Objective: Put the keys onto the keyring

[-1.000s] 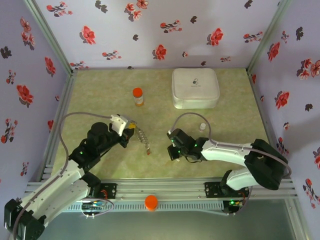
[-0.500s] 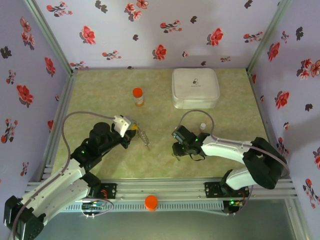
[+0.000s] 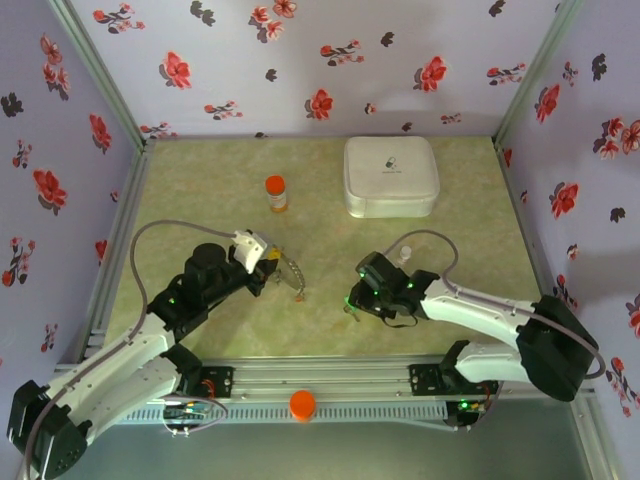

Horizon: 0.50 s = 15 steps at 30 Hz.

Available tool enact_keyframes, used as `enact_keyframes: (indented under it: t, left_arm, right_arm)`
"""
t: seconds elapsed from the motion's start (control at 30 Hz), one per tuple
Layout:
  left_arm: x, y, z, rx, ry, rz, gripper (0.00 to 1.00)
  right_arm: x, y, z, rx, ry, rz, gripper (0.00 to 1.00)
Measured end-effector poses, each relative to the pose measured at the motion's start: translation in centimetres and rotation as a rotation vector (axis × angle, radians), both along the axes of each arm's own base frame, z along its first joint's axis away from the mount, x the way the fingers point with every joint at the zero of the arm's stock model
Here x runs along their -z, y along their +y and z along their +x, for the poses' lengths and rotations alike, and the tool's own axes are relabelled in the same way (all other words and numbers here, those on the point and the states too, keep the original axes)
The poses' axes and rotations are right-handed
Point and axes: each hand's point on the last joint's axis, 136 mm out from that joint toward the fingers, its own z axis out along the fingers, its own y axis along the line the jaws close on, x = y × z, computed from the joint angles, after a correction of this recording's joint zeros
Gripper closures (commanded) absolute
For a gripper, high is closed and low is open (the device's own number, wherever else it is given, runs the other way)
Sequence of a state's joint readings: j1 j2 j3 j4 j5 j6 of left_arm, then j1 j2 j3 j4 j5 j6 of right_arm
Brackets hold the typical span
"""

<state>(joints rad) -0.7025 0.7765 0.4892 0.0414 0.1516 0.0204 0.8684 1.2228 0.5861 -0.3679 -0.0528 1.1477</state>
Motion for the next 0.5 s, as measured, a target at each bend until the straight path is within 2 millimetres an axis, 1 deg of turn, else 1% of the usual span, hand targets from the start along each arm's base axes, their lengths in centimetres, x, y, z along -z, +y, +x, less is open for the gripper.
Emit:
enact_keyframes:
  t: [0.17, 0.27, 0.5]
  left_arm:
    - [0.0, -0.5, -0.3, 0.02, -0.001, 0.0, 1.0]
    - [0.0, -0.7, -0.5, 0.03, -0.002, -0.002, 1.0]
    - [0.0, -0.8, -0.6, 0.039, -0.005, -0.001, 1.0]
  right_arm:
    - [0.8, -0.5, -0.8, 0.134, 0.071, 0.061, 0.64]
    - [0.7, 0.0, -0.7, 0.175, 0.086, 0.108, 0.67]
    - [-0.1, 0.7, -0.7, 0.221, 0.096, 0.17, 0.68]
